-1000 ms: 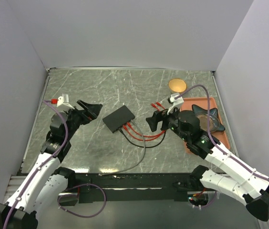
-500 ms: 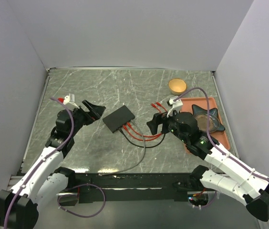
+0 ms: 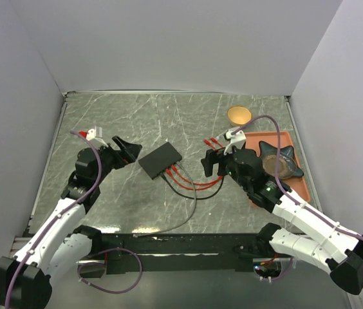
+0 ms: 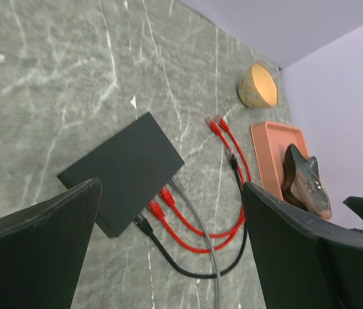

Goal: Insert the plug into the switch port

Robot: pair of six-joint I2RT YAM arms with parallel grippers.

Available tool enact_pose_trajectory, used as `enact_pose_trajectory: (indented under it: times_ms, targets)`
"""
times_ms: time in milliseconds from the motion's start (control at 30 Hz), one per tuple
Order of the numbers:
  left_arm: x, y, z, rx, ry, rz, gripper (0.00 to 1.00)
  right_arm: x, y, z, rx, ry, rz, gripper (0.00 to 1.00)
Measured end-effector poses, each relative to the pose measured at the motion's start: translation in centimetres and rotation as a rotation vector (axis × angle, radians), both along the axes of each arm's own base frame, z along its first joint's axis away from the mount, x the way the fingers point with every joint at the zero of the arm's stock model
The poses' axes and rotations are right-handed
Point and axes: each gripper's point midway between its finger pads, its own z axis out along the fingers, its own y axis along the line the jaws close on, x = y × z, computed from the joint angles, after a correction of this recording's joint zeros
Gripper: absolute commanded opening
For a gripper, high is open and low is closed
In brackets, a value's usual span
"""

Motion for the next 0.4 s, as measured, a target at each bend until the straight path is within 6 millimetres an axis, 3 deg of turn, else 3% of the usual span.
enact_pose_trajectory:
  times_ms: [200, 400]
  targets:
    - [0.2, 1.3, 1.7, 0.034, -0.078, 0.057, 0.96, 1.2, 0.1, 0.8, -0.045, -0.088, 0.009, 0.99]
    - [0.9, 3.4, 1.4, 0.070, -0.078, 0.176, 0.96, 2.4, -0.5, 0.1, -0.052, -0.150, -0.049, 0.99]
